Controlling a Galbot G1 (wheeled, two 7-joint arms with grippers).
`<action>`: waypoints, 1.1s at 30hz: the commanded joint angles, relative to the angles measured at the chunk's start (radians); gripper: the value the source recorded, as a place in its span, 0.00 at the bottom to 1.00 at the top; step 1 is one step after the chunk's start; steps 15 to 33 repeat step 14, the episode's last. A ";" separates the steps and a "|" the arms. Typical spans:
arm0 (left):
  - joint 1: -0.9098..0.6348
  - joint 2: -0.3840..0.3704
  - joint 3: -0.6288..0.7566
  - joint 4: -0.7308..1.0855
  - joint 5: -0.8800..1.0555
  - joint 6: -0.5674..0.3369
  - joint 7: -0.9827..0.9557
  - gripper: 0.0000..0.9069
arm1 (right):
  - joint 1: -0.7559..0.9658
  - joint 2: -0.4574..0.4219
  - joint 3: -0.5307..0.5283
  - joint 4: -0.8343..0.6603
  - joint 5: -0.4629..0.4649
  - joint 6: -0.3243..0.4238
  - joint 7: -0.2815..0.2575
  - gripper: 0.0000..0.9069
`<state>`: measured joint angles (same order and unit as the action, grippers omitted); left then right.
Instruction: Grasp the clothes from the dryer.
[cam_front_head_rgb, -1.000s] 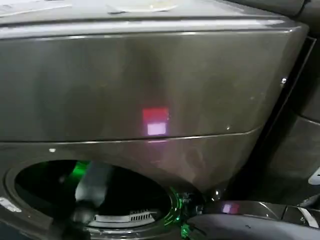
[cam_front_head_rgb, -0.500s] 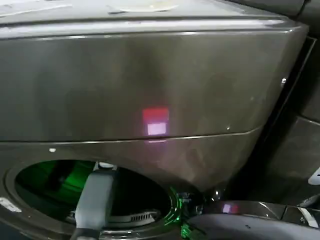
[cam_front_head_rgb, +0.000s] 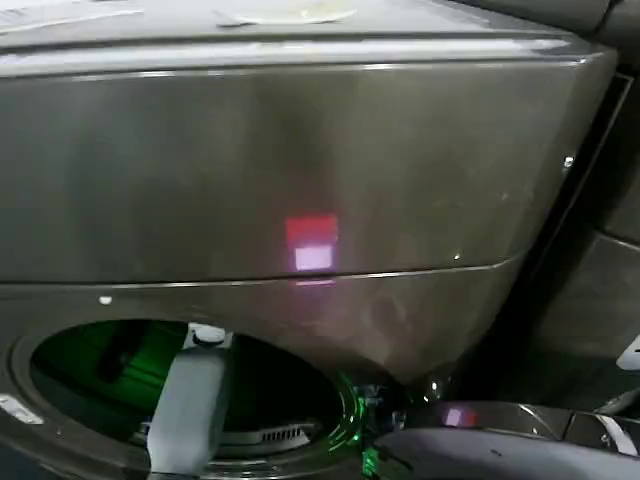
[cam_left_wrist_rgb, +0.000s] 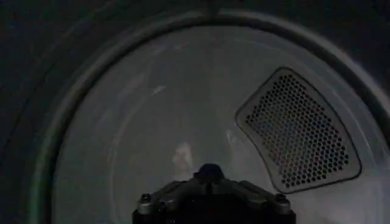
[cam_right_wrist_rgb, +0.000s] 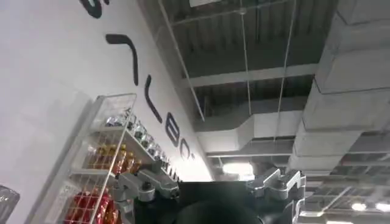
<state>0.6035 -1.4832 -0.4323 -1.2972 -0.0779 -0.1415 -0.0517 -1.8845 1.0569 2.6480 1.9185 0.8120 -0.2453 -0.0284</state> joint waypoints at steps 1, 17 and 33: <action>-0.015 -0.003 -0.002 0.007 -0.002 0.003 -0.004 0.00 | -0.002 -0.002 0.004 0.001 -0.003 0.000 -0.010 1.00; -0.015 -0.005 -0.001 0.014 0.004 0.009 -0.004 0.00 | -0.015 -0.001 0.020 0.004 -0.002 -0.006 -0.019 1.00; -0.015 -0.005 -0.001 0.014 0.004 0.009 -0.004 0.00 | -0.015 -0.001 0.020 0.004 -0.002 -0.006 -0.019 1.00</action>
